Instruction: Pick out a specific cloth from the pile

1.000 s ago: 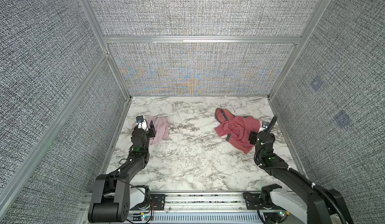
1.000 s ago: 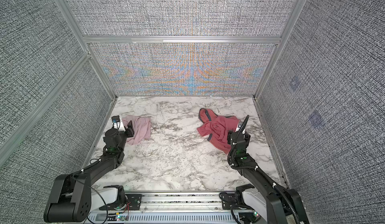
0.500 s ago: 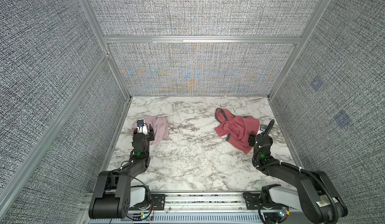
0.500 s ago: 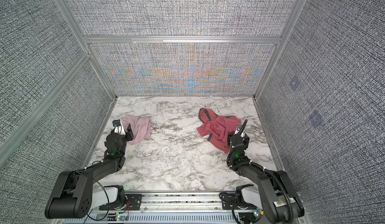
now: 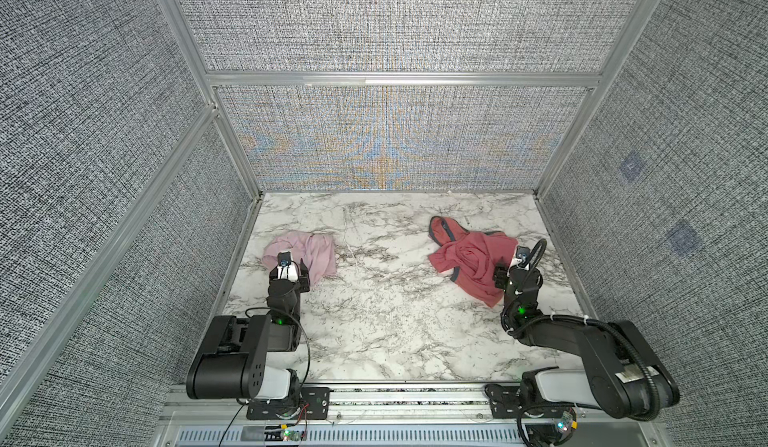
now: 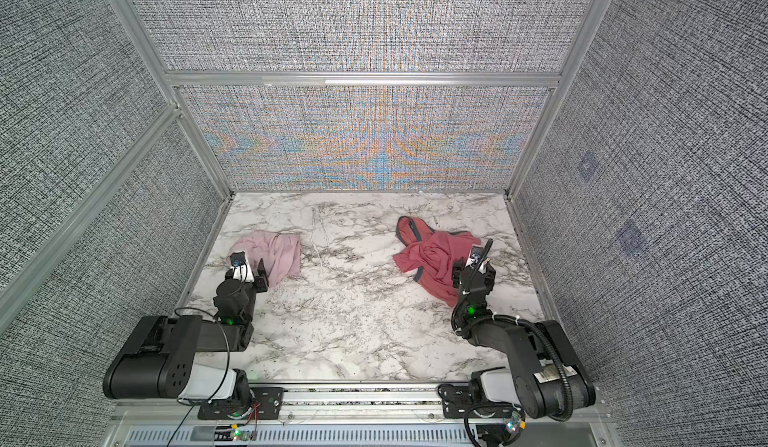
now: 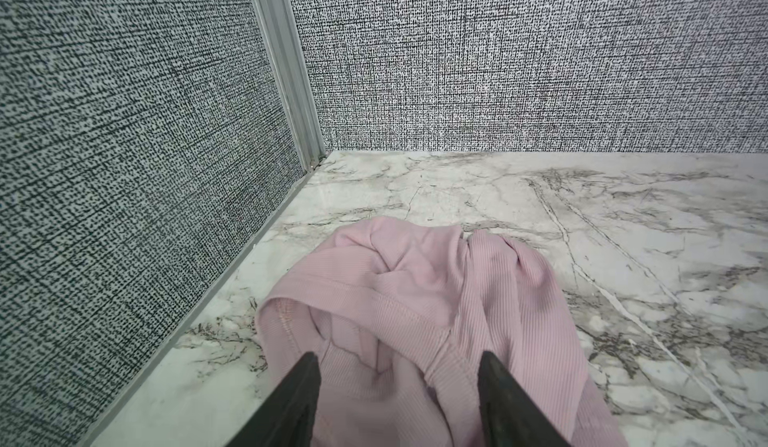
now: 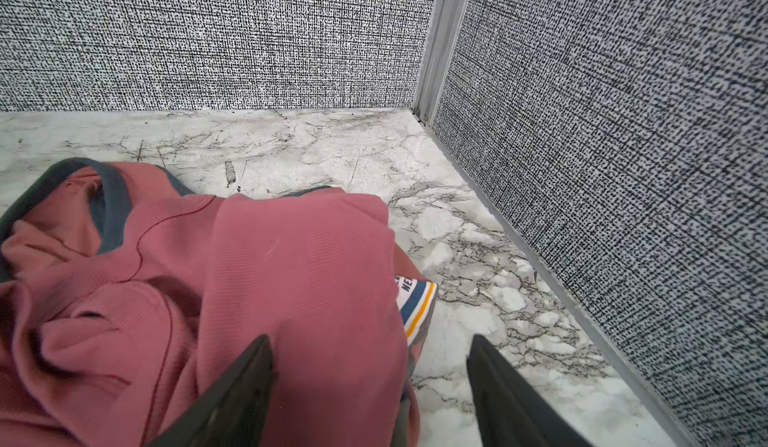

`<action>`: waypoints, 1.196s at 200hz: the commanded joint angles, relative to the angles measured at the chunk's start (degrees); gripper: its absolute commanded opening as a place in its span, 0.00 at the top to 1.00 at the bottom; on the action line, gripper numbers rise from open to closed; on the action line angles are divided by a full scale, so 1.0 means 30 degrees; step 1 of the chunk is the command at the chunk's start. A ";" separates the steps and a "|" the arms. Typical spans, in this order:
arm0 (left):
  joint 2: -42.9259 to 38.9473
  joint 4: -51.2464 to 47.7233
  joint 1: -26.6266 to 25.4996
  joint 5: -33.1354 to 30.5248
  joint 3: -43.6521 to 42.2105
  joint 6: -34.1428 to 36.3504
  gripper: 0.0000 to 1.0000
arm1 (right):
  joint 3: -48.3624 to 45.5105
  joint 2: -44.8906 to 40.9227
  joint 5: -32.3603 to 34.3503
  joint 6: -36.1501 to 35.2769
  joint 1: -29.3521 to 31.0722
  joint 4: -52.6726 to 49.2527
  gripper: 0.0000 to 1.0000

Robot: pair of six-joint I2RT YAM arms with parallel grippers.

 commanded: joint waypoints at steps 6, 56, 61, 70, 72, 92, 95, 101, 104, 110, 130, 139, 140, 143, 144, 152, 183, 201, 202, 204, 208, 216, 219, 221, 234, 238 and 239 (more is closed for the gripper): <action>0.1574 0.4350 0.0018 0.0056 -0.0203 0.0305 0.36 | -0.0406 0.0584 -0.0945 -0.1188 -0.0308 0.2930 0.24; 0.1323 0.3763 -0.0004 -0.0113 -0.0141 0.0118 0.36 | -0.1827 -0.0948 -0.0987 -0.0006 -0.0573 0.3458 0.21; 0.1445 0.4118 0.0011 -0.0082 -0.0208 0.0209 0.36 | -0.1675 -0.1324 -0.1347 0.0391 -0.0704 0.2553 0.21; 0.1326 0.3940 -0.0008 -0.0030 -0.0224 0.0100 0.36 | -0.1557 -0.1913 -0.1950 0.0962 -0.0803 0.1351 0.21; 0.1314 0.3883 -0.0001 -0.0023 -0.0193 0.0098 0.36 | -0.1554 -0.2012 -0.2158 0.0958 -0.0806 0.1219 0.21; 0.1327 0.3492 -0.0008 0.0098 0.0030 0.0182 0.36 | -0.1484 -0.2191 -0.2704 0.0949 -0.0930 0.0855 0.21; 0.1312 0.3364 -0.0008 0.0162 0.0080 0.0219 0.36 | -0.1402 -0.2091 -0.2679 0.0974 -0.0965 0.0794 0.20; 0.1337 0.3212 -0.0007 0.0158 0.0158 0.0202 0.36 | -0.1153 -0.1842 -0.2720 0.0832 -0.1058 0.0739 0.20; 0.1339 0.3157 -0.0008 0.0129 0.0216 0.0200 0.36 | -0.1060 -0.1703 -0.2795 0.0692 -0.1094 0.0757 0.21; 0.1324 0.3056 -0.0008 0.0097 0.0261 0.0210 0.36 | -0.0865 -0.1402 -0.2876 0.0262 -0.1128 0.0868 0.20; 0.1361 0.3523 -0.0006 0.0096 0.0052 0.0197 0.36 | -0.0632 0.0313 -0.2663 -0.0758 -0.1236 0.2960 0.21; 0.1354 0.3906 -0.0008 0.0117 -0.0166 0.0187 0.36 | -0.0522 0.1195 -0.2931 -0.0681 -0.1508 0.3886 0.20; 0.1361 0.3944 -0.0008 0.0121 -0.0184 0.0191 0.36 | -0.0496 0.1323 -0.2994 -0.0624 -0.1523 0.3834 0.20; 0.1368 0.4079 -0.0008 0.0110 -0.0251 0.0187 0.36 | -0.0385 0.1575 -0.3141 -0.0549 -0.1610 0.3730 0.20; 0.1383 0.4133 -0.0008 0.0118 -0.0285 0.0191 0.36 | -0.0354 0.1675 -0.3201 -0.0529 -0.1662 0.3712 0.20; 0.1398 0.4408 -0.0006 0.0124 -0.0397 0.0196 0.36 | -0.0208 0.2562 -0.3513 -0.0443 -0.1841 0.4155 0.20; 0.1398 0.4188 0.0008 0.0147 -0.0312 0.0196 0.35 | 0.0757 0.3227 -0.5008 -0.0018 -0.2546 0.2540 0.20; 0.1372 0.3461 -0.0004 0.0140 0.0068 0.0195 0.33 | 0.1316 0.3617 -0.6694 0.0240 -0.3238 0.2027 0.18; 0.1356 0.3370 0.0008 0.0118 0.0094 0.0181 0.33 | 0.1317 0.3648 -0.6824 0.0261 -0.3297 0.2084 0.18; 0.1343 0.3191 0.0011 0.0102 0.0158 0.0170 0.33 | 0.1354 0.3693 -0.7053 0.0314 -0.3399 0.2120 0.18; 0.1339 0.2771 0.0011 0.0124 0.0366 0.0161 0.33 | 0.1454 0.3659 -0.7410 0.0380 -0.3556 0.1874 0.17; 0.1310 0.2530 -0.0008 0.0101 0.0492 0.0149 0.31 | 0.1558 0.3533 -0.7883 0.0490 -0.3801 0.1362 0.12; 0.1299 0.2614 -0.0008 0.0122 0.0460 0.0149 0.29 | 0.1524 0.3554 -0.7956 0.0532 -0.3843 0.1428 0.12; 0.1307 0.2665 -0.0008 0.0125 0.0447 0.0140 0.29 | 0.1501 0.3559 -0.7988 0.0535 -0.3865 0.1516 0.11; 0.1313 0.2665 0.0001 0.0111 0.0451 0.0173 0.24 | 0.1471 0.3589 -0.7979 0.0524 -0.3871 0.1613 0.07; 0.1310 0.2610 -0.0008 0.0113 0.0483 0.0141 0.22 | 0.1487 0.3590 -0.7979 0.0517 -0.3882 0.1608 0.05; 0.1310 0.2593 -0.0008 0.0119 0.0477 0.0139 0.21 | 0.1476 0.3605 -0.7993 0.0517 -0.3882 0.1640 0.04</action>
